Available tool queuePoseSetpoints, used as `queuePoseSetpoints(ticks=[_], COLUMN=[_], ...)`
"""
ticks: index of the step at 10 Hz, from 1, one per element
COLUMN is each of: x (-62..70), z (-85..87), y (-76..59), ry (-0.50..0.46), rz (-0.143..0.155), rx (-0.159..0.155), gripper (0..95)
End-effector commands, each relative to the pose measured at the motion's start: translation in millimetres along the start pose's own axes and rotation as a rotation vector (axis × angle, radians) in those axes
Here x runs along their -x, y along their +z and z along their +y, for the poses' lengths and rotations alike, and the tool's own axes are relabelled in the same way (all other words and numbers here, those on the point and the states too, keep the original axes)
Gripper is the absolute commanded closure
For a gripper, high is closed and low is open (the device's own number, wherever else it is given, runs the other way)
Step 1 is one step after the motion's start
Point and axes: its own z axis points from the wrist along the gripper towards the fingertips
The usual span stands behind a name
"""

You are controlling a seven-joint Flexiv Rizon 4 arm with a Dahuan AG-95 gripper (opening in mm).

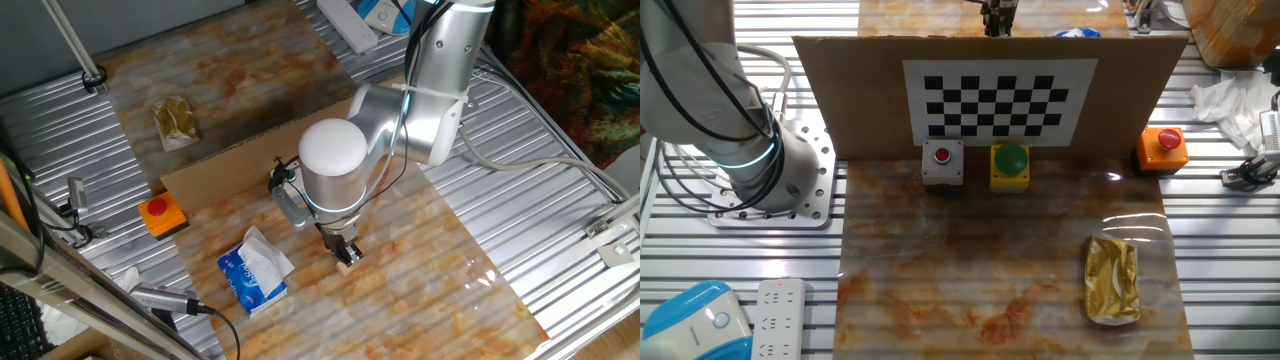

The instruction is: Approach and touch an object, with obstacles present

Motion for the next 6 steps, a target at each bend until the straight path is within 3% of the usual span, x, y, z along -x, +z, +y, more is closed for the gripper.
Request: queuePoseSetpoints(ticks=[1, 2, 6], x=[0.5, 0.6, -7.1], z=[-0.4, -0.5, -0.1], y=[-4.2, -6.7, -54.3], ry=[0.000, 0.001, 0.010], rz=[0.000, 0.000, 0.031], rx=[0.000, 0.001, 0.011], gripper=[95.0, 95.0, 95.0])
